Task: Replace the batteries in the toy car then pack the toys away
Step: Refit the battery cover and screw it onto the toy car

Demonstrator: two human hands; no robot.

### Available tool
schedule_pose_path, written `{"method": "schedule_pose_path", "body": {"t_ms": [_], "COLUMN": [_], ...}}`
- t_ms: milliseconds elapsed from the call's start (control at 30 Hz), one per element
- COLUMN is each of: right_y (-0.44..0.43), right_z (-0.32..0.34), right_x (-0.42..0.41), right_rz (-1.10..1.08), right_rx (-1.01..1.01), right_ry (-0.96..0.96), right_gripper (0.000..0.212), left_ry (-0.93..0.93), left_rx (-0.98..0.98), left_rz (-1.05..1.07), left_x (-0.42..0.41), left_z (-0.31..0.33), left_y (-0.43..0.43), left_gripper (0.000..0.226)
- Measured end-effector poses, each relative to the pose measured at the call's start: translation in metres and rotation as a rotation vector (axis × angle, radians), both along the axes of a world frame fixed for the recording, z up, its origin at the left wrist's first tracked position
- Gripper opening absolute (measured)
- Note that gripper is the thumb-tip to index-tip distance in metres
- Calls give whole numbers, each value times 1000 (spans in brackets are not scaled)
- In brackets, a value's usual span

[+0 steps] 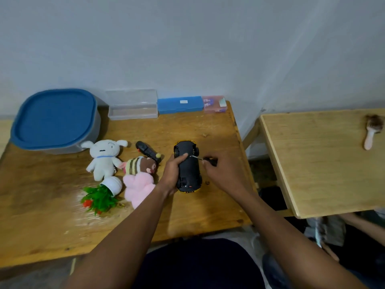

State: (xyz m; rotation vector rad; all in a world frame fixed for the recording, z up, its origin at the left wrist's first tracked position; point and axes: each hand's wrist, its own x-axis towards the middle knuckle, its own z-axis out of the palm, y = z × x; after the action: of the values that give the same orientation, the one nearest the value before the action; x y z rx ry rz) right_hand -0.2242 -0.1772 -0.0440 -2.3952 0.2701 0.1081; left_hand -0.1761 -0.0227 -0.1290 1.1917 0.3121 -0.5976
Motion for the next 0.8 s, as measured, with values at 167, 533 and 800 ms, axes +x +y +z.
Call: {"method": "schedule_pose_path", "body": {"t_ms": [167, 533, 800], "right_y": [4, 12, 11], "right_z": [5, 12, 22], "right_x": [2, 4, 11], "right_rz": [19, 39, 100], "right_rx": [-20, -16, -95], "right_ry": [-33, -49, -28], "right_gripper": [22, 21, 21], "left_ry": [-9, -64, -235], "left_rx": [-35, 2, 92], "left_rz": [24, 64, 122], "left_x": [-1, 4, 0], "left_z": [4, 1, 10], "left_y": [-1, 4, 1], "left_gripper": [54, 43, 44]}}
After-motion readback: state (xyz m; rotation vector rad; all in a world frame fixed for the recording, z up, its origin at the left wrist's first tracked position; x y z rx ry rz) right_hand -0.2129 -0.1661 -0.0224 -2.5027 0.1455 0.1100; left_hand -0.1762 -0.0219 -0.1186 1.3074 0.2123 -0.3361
